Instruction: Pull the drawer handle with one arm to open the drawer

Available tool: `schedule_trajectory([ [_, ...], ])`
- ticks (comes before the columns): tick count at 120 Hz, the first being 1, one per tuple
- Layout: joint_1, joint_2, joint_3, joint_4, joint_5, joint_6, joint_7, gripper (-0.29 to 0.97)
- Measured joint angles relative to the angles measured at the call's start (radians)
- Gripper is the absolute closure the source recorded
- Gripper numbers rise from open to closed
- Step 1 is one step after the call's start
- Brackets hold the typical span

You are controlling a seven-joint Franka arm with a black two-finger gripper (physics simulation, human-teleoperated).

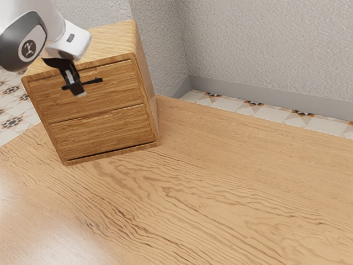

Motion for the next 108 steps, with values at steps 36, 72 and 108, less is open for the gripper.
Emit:
schedule_trajectory([
  [36,0.085,0.091,-0.004,0.069,-0.13,0.05,0.226,0.34],
  [72,0.115,0.206,-0.003,0.177,-0.206,0.069,0.395,0.34],
  [108,0.136,0.228,0.001,0.189,-0.235,0.072,0.497,0.42],
])
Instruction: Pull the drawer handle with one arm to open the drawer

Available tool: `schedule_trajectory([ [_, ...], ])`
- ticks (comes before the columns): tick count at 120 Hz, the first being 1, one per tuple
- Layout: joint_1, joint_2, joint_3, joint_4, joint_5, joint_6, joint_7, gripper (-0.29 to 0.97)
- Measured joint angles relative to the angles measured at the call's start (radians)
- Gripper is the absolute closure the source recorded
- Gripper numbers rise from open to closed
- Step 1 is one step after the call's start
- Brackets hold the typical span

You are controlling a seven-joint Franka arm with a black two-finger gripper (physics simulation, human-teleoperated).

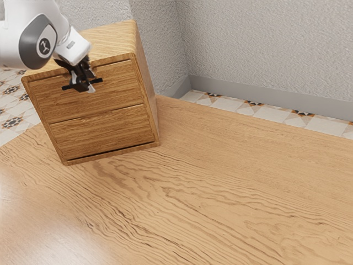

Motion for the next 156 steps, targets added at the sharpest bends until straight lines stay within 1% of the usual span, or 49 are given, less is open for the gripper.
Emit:
schedule_trajectory([
  [21,0.015,0.003,0.001,-0.003,-0.015,0.0,0.039,0.46],
  [37,0.014,0.009,0.001,-0.006,-0.016,0.001,0.055,0.55],
  [50,0.012,0.003,0.001,-0.01,-0.012,-0.003,0.062,0.66],
  [57,0.01,-0.022,-0.001,-0.034,-0.012,-0.009,0.066,0.71],
  [69,0.004,-0.063,-0.005,-0.084,-0.014,-0.014,0.071,0.74],
  [90,0.002,-0.081,-0.007,-0.107,-0.014,-0.018,0.077,0.78],
  [100,-0.003,-0.128,-0.007,-0.145,-0.014,-0.025,0.078,0.76],
  [110,-0.004,-0.177,-0.018,-0.201,-0.014,-0.029,0.078,0.78],
  [133,-0.01,-0.221,-0.033,-0.269,-0.009,-0.029,0.072,0.78],
  [156,0.004,-0.281,-0.081,-0.319,0.033,-0.052,0.033,0.78],
])
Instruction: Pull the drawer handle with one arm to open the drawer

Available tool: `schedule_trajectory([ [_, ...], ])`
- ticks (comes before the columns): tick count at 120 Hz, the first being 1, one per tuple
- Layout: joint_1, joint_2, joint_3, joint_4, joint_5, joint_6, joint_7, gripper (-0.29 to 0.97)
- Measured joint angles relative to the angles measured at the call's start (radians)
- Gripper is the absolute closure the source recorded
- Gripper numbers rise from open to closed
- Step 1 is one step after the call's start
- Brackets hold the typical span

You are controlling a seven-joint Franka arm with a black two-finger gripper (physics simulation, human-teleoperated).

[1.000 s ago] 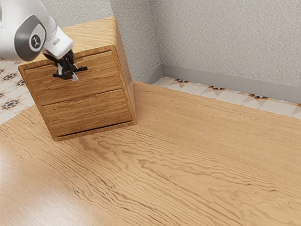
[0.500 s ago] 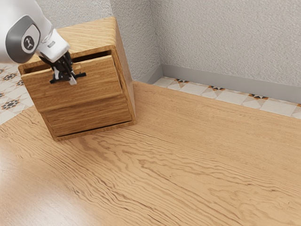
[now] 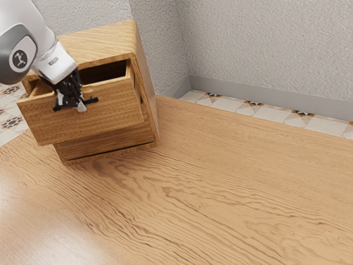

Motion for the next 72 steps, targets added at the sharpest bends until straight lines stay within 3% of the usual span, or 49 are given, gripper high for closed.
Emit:
schedule_trajectory([
  [72,-0.008,-0.193,-0.076,-0.202,0.023,-0.036,-0.129,0.79],
])
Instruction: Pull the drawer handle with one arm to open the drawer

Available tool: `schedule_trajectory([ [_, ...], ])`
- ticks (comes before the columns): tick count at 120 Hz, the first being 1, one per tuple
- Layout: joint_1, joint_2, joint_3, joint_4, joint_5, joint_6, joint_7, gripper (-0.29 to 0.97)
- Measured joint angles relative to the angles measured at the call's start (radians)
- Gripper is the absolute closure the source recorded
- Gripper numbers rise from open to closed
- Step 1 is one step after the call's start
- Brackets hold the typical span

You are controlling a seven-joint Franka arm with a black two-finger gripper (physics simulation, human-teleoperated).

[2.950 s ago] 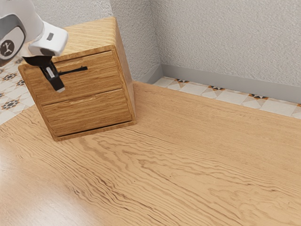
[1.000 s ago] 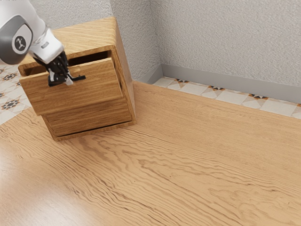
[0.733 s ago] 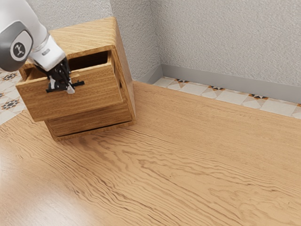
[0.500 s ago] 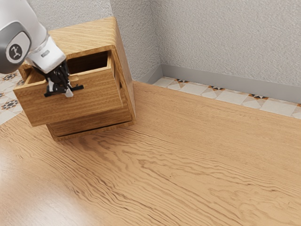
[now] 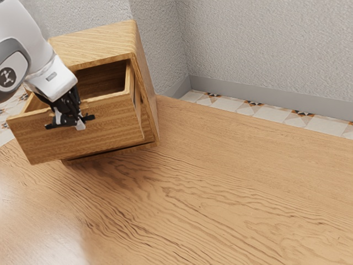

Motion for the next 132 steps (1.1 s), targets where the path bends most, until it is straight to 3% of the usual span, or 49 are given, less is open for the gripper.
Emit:
schedule_trajectory([
  [96,-0.009,-0.136,-0.04,-0.117,-0.007,-0.04,-0.11,0.79],
  [132,0.0,-0.138,-0.049,-0.112,-0.006,-0.059,-0.133,0.69],
])
